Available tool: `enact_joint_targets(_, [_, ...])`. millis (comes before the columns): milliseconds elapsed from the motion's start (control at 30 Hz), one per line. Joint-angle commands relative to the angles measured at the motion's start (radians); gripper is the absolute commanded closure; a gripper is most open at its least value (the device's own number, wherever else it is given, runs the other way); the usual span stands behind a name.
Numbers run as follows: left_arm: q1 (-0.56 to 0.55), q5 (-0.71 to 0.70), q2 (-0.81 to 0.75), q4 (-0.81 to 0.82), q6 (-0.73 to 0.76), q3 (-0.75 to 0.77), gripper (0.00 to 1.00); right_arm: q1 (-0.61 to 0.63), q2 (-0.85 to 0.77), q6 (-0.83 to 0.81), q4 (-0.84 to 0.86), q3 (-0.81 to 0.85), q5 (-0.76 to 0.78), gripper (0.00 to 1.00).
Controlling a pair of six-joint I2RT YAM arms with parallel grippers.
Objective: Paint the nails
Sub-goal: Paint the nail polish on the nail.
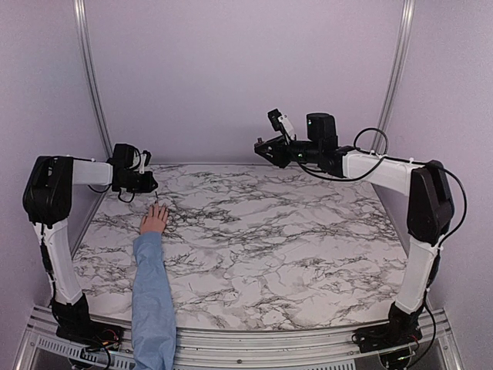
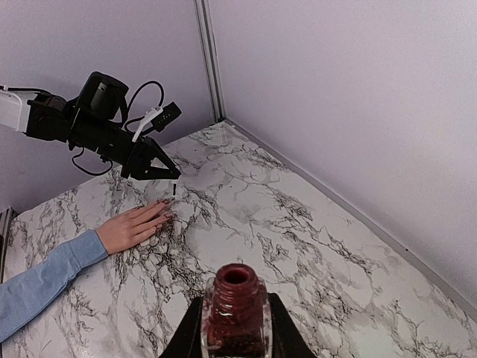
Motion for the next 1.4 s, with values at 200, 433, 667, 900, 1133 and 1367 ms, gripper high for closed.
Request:
enact_joint_targets(200, [-0.005,0.022,-0.087,0.004,0.009,-0.037,1.0,-0.008,-0.023,0.012,0.033,0.013,-0.01,1.0])
enact_joint_targets(433, [-0.005,0.004,-0.097,-0.011,0.02,-0.066,1.0,-0.008,-0.022,0.011,0.035,0.013,-0.011,1.0])
enact_joint_targets(667, [-0.005,0.011,-0.088,-0.014,0.021,-0.067,1.0,-0.008,-0.019,0.012,0.036,0.013,-0.013,1.0])
enact_joint_targets(900, [-0.005,0.014,-0.075,-0.015,0.017,-0.061,1.0,-0.008,-0.018,0.012,0.033,0.015,-0.009,1.0])
enact_joint_targets(1133, [-0.006,0.014,-0.062,-0.015,0.014,-0.056,1.0,-0.008,-0.017,0.012,0.029,0.018,-0.009,1.0])
enact_joint_targets(1367, [-0.006,0.011,-0.048,-0.015,0.014,-0.051,1.0,-0.008,-0.016,0.011,0.026,0.02,-0.008,1.0])
